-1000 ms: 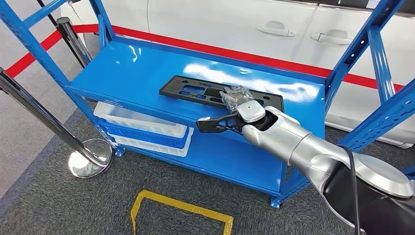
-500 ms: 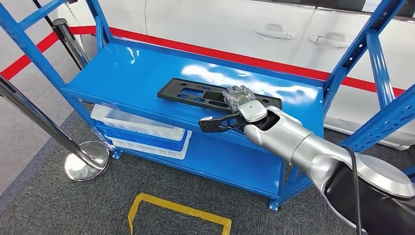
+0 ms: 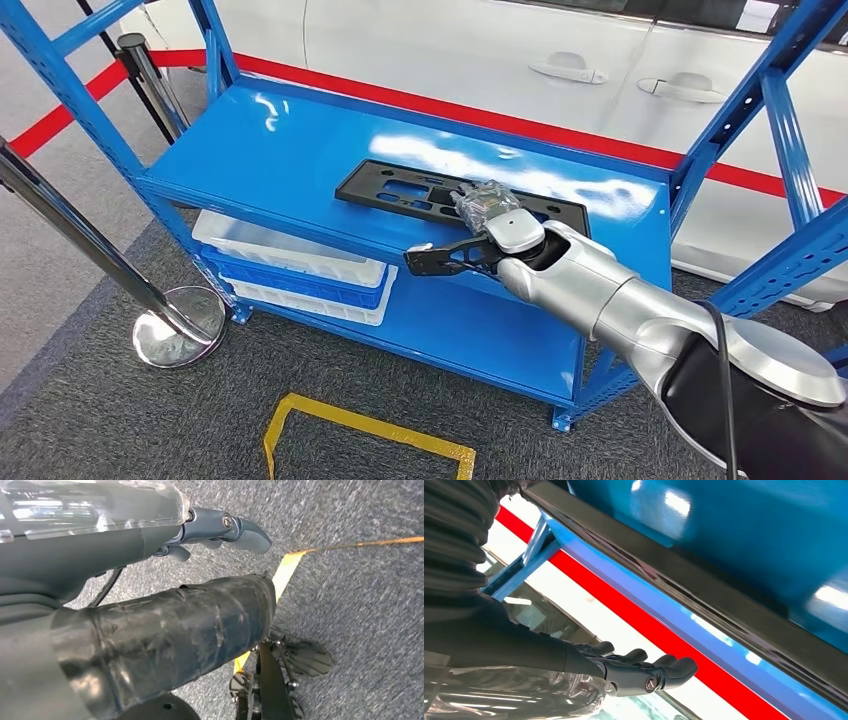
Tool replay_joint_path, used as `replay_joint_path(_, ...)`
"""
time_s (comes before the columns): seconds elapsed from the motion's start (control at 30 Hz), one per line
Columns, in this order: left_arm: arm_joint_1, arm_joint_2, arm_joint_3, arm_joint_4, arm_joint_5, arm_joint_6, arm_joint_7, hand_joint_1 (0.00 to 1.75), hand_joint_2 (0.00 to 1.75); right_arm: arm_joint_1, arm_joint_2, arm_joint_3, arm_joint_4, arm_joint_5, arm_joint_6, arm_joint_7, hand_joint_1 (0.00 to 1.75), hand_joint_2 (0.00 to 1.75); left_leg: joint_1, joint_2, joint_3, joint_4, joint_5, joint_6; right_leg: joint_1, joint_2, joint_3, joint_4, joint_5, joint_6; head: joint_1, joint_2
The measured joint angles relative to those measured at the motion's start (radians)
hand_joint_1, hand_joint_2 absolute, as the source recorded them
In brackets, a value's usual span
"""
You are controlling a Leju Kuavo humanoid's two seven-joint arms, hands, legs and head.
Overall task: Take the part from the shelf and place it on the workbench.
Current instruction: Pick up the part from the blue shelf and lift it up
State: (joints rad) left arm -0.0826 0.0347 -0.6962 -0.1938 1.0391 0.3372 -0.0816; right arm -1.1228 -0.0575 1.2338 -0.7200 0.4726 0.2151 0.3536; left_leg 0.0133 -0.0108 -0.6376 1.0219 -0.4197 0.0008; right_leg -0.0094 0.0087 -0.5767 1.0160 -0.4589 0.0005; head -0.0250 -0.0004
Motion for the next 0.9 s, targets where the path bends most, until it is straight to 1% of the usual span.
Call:
replay_joint_path(0.03, 0.000, 0.000, 0.000, 0.000, 0.000, 0.000, 0.001, 0.00, 0.00, 0.000, 0.000, 0.000, 0.001, 0.000, 0.000, 0.001, 0.00, 1.75, 0.000, 0.000, 0.000, 0.000, 0.000, 0.000, -0.001, 0.000, 0.000, 0.000, 0.000, 0.004, 0.000, 0.000)
replay_joint_path(0.13, 0.000, 0.000, 0.000, 0.000, -0.002, 0.000, 0.001, 0.00, 0.00, 0.001, -0.001, 0.000, 0.004, 0.003, 0.001, 0.006, 0.00, 1.75, 0.000, 0.001, 0.001, 0.000, 0.000, 0.000, 0.000, 0.000, 0.000, 0.000, 0.000, 0.006, 0.000, 0.000)
replay_joint_path(0.53, 0.000, 0.000, 0.000, 0.000, -0.003, 0.000, 0.002, 0.00, 0.00, 0.006, -0.005, 0.000, 0.015, 0.012, 0.005, 0.013, 0.00, 1.75, 0.000, 0.001, 0.006, -0.006, 0.001, -0.001, 0.003, 0.002, 0.000, 0.002, -0.001, 0.005, -0.001, 0.000)
replay_joint_path(0.57, 0.000, 0.000, 0.000, 0.000, -0.003, 0.000, 0.002, 0.00, 0.00, 0.006, -0.005, 0.000, 0.015, 0.012, 0.006, 0.013, 0.00, 1.75, -0.001, 0.001, 0.006, -0.005, 0.000, 0.000, 0.001, 0.002, 0.000, 0.000, 0.000, 0.006, -0.001, 0.000)
replay_joint_path(0.6, 0.000, 0.000, 0.000, 0.000, -0.003, 0.000, 0.002, 0.00, 0.00, 0.006, -0.005, 0.000, 0.016, 0.012, 0.007, 0.013, 0.00, 1.75, -0.002, 0.001, 0.005, -0.004, -0.001, 0.004, -0.001, 0.002, 0.001, -0.002, 0.000, 0.008, -0.001, 0.000)
replay_joint_path(0.63, 0.000, 0.000, 0.000, 0.000, -0.003, -0.001, 0.002, 0.00, 0.00, 0.006, -0.005, 0.000, 0.016, 0.012, 0.008, 0.014, 0.00, 1.75, -0.003, 0.001, 0.006, -0.004, -0.002, 0.008, -0.003, 0.002, 0.002, -0.005, 0.001, 0.011, -0.001, 0.000)
replay_joint_path(0.7, 0.000, 0.000, 0.000, 0.000, -0.003, -0.003, 0.001, 0.00, 0.00, 0.006, -0.006, 0.000, 0.016, 0.012, 0.008, 0.015, 0.00, 1.75, 0.000, 0.003, 0.019, -0.022, 0.003, 0.018, -0.002, 0.003, 0.005, -0.006, -0.002, 0.018, 0.000, 0.000)
replay_joint_path(0.73, 0.000, 0.000, 0.000, 0.000, -0.003, -0.004, 0.000, 0.00, 0.00, 0.005, -0.007, 0.000, 0.017, 0.013, 0.008, 0.016, 0.00, 1.75, 0.003, 0.005, 0.029, -0.035, 0.006, 0.022, -0.001, 0.002, -0.001, 0.010, -0.013, 0.020, 0.002, 0.000)
replay_joint_path(0.77, 0.000, -0.001, 0.000, 0.000, -0.003, -0.005, 0.000, 0.00, 0.00, 0.004, -0.009, 0.000, 0.017, 0.013, 0.008, 0.017, 0.00, 1.75, 0.006, 0.007, 0.037, -0.047, 0.010, 0.026, 0.000, 0.002, -0.019, 0.048, -0.034, 0.022, 0.004, 0.000)
replay_joint_path(0.8, -0.001, -0.001, 0.000, 0.000, -0.004, -0.006, -0.001, 0.00, 0.00, 0.004, -0.010, 0.000, 0.018, 0.014, 0.008, 0.018, 0.00, 1.75, 0.008, 0.009, 0.042, -0.053, 0.012, 0.029, -0.002, 0.001, -0.047, 0.105, -0.060, 0.023, 0.006, 0.000)
replay_joint_path(0.83, -0.002, -0.001, -0.001, 0.000, -0.004, -0.006, -0.002, 0.00, 0.00, 0.005, -0.012, 0.000, 0.020, 0.014, 0.008, 0.019, 0.00, 1.75, 0.009, 0.011, 0.044, -0.056, 0.012, 0.031, -0.004, 0.001, -0.083, 0.170, -0.087, 0.025, 0.007, 0.000)
replay_joint_path(0.87, -0.003, -0.001, -0.001, 0.000, -0.005, -0.006, -0.002, 0.00, 0.00, 0.010, -0.013, 0.000, 0.021, 0.015, 0.007, 0.020, 0.00, 1.75, 0.010, 0.011, 0.045, -0.055, 0.011, 0.032, -0.008, 0.001, -0.116, 0.228, -0.104, 0.028, 0.007, 0.000)
replay_joint_path(0.9, -0.003, -0.001, -0.001, 0.000, -0.006, -0.006, -0.002, 0.00, 0.00, 0.016, -0.016, 0.000, 0.024, 0.015, 0.007, 0.020, 0.00, 1.75, 0.013, 0.010, 0.046, -0.054, 0.009, 0.029, -0.014, 0.000, -0.136, 0.255, -0.102, 0.034, 0.007, 0.000)
